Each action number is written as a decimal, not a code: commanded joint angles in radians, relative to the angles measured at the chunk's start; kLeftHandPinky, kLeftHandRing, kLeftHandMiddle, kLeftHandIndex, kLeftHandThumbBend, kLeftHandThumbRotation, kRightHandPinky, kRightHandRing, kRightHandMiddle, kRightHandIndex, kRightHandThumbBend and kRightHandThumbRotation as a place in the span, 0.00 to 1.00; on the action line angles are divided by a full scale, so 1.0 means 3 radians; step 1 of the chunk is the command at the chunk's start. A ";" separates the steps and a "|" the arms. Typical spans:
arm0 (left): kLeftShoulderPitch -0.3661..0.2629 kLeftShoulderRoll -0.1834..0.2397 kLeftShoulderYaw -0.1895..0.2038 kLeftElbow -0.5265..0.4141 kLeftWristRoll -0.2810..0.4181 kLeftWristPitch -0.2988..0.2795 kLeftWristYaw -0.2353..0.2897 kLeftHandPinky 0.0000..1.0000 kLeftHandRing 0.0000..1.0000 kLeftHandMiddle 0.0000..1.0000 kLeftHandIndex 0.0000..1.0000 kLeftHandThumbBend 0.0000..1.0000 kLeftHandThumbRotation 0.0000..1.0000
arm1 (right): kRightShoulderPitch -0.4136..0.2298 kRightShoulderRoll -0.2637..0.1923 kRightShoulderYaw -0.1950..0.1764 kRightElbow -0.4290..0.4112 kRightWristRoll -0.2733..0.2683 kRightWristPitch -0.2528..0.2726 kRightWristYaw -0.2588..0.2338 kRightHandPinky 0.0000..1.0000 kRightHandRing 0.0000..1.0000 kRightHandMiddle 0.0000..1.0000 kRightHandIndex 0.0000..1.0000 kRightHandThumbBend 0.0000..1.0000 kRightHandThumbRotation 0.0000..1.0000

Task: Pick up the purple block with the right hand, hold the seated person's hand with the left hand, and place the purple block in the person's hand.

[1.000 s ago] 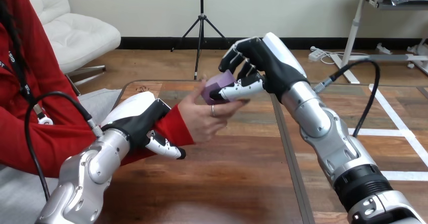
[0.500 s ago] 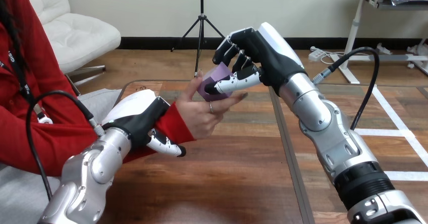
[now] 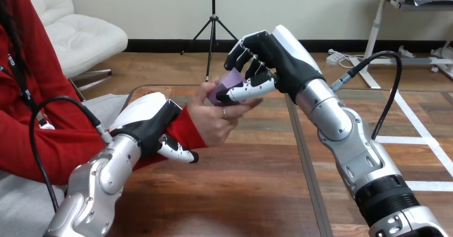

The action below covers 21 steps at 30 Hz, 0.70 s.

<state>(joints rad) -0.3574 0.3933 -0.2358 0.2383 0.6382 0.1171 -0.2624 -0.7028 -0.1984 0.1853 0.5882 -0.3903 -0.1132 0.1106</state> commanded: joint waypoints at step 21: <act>-0.0734 -0.0141 0.0048 -0.0378 -0.0099 -0.0219 0.0172 0.21 0.28 0.38 0.37 0.68 0.00 | -0.0074 -0.0085 -0.0061 -0.0556 0.0084 0.0349 0.0178 0.43 0.50 0.53 0.54 0.74 0.00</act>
<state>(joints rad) -0.3574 0.3913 -0.2358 0.2383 0.6378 0.1171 -0.2594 -0.6797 -0.2044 0.1837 0.5412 -0.3902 -0.0364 0.1347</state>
